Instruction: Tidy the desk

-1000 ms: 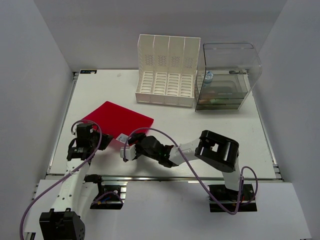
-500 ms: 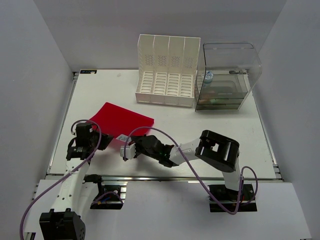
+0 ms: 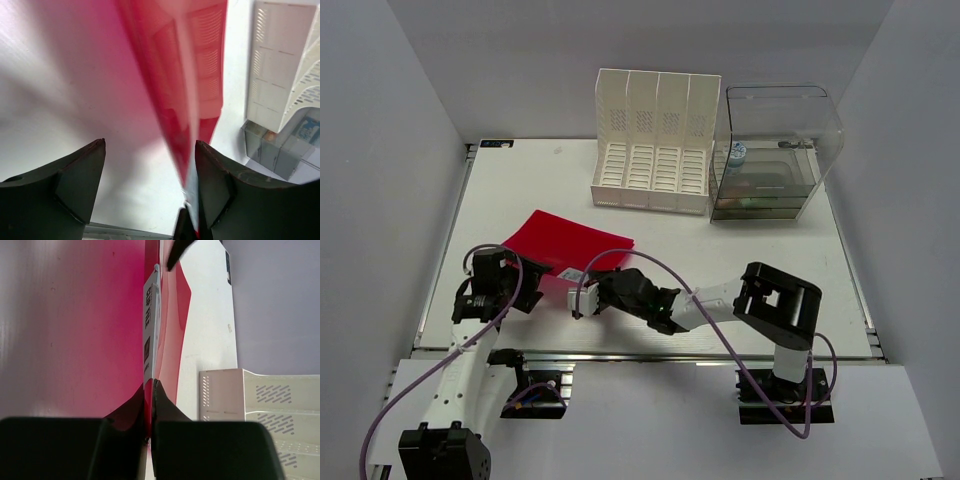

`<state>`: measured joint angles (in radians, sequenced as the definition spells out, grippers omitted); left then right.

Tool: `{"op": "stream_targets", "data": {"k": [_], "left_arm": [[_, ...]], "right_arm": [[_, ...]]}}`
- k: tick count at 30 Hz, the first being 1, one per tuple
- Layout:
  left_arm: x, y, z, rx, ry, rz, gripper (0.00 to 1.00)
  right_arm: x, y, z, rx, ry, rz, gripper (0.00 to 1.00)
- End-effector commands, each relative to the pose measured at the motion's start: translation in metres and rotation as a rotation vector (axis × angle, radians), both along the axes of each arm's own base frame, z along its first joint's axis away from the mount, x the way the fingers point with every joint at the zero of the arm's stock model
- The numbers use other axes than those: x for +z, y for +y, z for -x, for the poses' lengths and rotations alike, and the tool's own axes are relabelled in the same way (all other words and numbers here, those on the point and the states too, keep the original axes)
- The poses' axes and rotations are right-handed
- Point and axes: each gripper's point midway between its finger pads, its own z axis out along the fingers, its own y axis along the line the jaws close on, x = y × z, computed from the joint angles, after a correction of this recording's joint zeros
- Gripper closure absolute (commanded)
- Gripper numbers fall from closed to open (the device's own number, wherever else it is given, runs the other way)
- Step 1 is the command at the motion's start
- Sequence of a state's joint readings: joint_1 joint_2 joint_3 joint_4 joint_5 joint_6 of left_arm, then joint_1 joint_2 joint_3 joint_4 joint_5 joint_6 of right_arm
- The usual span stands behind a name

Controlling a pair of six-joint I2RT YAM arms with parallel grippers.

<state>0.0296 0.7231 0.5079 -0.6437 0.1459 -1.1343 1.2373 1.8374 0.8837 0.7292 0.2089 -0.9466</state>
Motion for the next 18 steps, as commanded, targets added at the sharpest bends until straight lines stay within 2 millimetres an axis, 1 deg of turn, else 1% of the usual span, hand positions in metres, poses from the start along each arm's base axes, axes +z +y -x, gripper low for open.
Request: {"op": "stream_targets", "data": {"k": [1,2,4,5,6,8,9,10,11,12,13,15,16,18], "left_arm": [[-0.006,0.004,-0.005,0.032,-0.005,-0.008,0.18],[-0.011,0.005,-0.006,0.036,0.001,-0.013,0.18],[-0.013,0.007,-0.012,0.051,-0.002,-0.015,0.18],[-0.019,0.007,-0.014,0.059,0.019,-0.008,0.18],[-0.018,0.008,-0.019,0.066,0.0,-0.008,0.19],[-0.023,0.009,-0.022,0.083,0.006,0.002,0.22],[-0.021,0.009,-0.028,0.088,-0.022,0.004,0.29],[-0.022,0.009,-0.028,0.097,-0.027,0.017,0.34],[-0.019,0.008,-0.031,0.1,-0.043,0.022,0.38],[-0.018,0.008,-0.033,0.104,-0.055,0.029,0.47],[-0.017,0.007,-0.034,0.108,-0.058,0.042,0.52],[-0.017,0.006,-0.035,0.109,-0.068,0.055,0.64],[-0.017,0.005,-0.034,0.116,-0.07,0.062,0.68],[-0.017,0.004,-0.034,0.121,-0.086,0.077,0.71]], "right_arm": [[0.024,-0.004,0.003,-0.016,0.019,-0.064,1.0],[0.028,-0.004,0.005,-0.013,0.022,-0.071,1.0],[0.03,-0.006,0.007,-0.018,0.049,-0.079,1.0],[0.031,-0.007,0.009,-0.016,0.059,-0.073,1.0],[0.031,-0.008,0.011,-0.014,0.073,-0.074,1.0],[0.032,-0.011,0.015,-0.011,0.096,-0.075,1.0],[0.03,-0.012,0.017,-0.003,0.105,-0.07,1.0],[0.029,-0.014,0.019,-0.001,0.119,-0.061,1.0],[0.031,-0.013,0.02,0.001,0.121,-0.067,1.0],[0.029,-0.013,0.024,0.01,0.132,-0.059,1.0],[0.031,-0.012,0.025,0.009,0.145,-0.067,1.0],[0.032,-0.009,0.025,0.01,0.169,-0.064,1.0],[0.031,-0.008,0.026,0.009,0.18,-0.062,1.0],[0.03,-0.006,0.029,0.015,0.205,-0.057,1.0]]}}
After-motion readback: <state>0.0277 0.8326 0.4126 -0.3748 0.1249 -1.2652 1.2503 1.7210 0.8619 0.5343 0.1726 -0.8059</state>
